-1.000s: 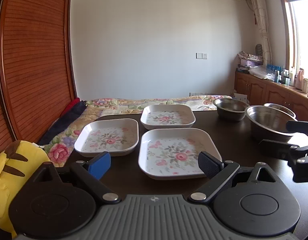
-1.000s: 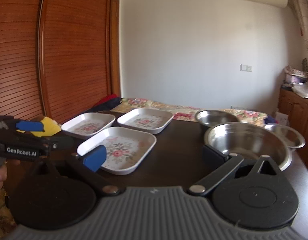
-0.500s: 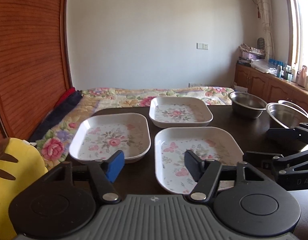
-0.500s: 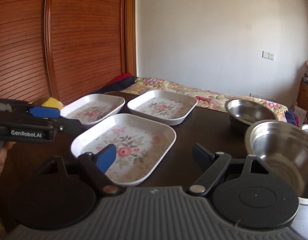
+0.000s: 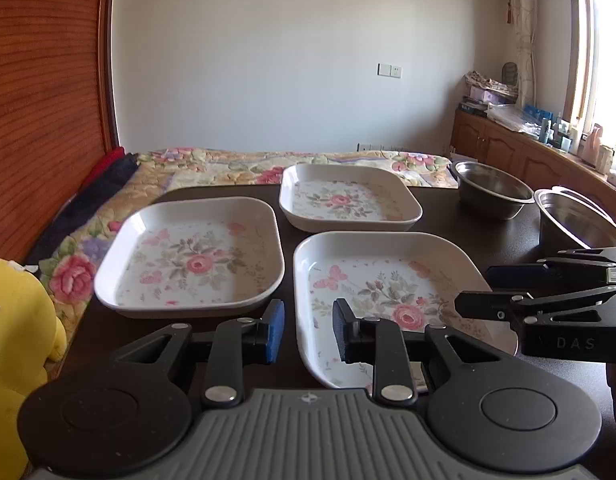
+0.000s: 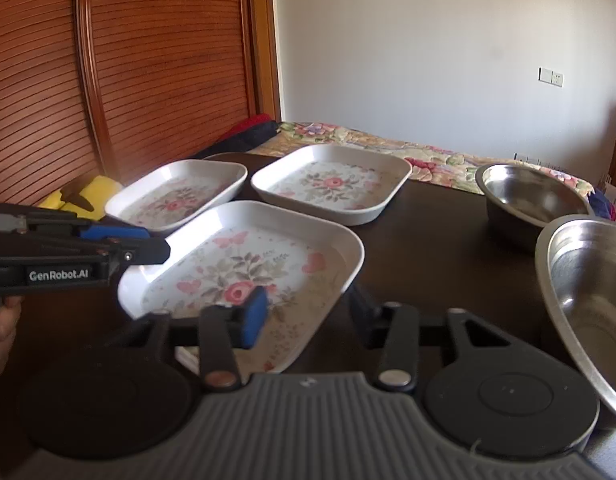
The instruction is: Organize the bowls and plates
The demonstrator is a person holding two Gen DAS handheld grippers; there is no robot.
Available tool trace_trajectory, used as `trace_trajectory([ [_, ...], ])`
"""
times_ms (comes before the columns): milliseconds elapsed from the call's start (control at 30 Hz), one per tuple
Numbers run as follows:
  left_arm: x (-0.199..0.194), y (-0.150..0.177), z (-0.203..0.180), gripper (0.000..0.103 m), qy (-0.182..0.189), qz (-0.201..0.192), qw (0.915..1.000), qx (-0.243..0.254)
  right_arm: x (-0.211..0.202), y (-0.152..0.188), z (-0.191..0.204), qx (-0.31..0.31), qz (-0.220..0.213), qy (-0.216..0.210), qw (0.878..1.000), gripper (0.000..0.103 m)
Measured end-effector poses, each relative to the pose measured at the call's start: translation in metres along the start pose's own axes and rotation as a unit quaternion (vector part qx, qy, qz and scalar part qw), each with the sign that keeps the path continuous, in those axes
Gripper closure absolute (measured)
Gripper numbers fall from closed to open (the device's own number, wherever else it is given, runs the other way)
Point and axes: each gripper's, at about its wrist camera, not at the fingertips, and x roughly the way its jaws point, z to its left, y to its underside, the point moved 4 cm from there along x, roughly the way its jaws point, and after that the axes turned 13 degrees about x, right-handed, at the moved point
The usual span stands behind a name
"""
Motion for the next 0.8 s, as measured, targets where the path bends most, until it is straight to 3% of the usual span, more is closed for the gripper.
trace_trajectory([
  [567,0.014,0.002,0.002,0.086,0.008,0.019,0.9998,-0.005,0.010,0.000,-0.007,0.007,0.019,0.011,1.000,0.076],
  [633,0.015,0.003,0.002,0.086,0.008,0.020,0.9997,-0.006,0.011,0.001,-0.007,0.009,0.023,0.010,1.000,0.083],
  [800,0.017,0.005,0.003,0.088,0.009,0.020,0.9997,-0.007,0.011,0.001,-0.010,0.017,0.023,0.001,1.000,0.084],
])
